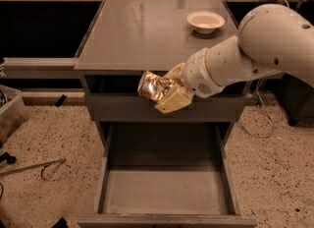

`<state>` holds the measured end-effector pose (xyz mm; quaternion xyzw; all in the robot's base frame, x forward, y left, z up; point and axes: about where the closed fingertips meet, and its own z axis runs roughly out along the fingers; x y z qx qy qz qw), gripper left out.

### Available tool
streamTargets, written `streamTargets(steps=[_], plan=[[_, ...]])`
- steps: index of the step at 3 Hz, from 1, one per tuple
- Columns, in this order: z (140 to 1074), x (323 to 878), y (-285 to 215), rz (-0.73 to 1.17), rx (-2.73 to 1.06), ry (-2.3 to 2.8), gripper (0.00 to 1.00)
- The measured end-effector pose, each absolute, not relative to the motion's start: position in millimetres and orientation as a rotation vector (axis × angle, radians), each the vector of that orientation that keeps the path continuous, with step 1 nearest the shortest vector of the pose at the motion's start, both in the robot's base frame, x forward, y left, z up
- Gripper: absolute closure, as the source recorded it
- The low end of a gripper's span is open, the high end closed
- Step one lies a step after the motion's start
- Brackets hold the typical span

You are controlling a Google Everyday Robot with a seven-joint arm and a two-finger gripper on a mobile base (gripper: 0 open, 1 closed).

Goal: Pick orange can from middle drawer and place on counter

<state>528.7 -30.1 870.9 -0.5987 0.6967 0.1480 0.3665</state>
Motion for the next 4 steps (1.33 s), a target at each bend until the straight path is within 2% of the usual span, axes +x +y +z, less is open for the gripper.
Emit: streamTargets(steps=[1, 4], plan=[[887, 558, -29, 0.317, -1.569, 1.75, 1.0], [928, 721, -30, 0.121, -1.592, 1.743, 1.0]])
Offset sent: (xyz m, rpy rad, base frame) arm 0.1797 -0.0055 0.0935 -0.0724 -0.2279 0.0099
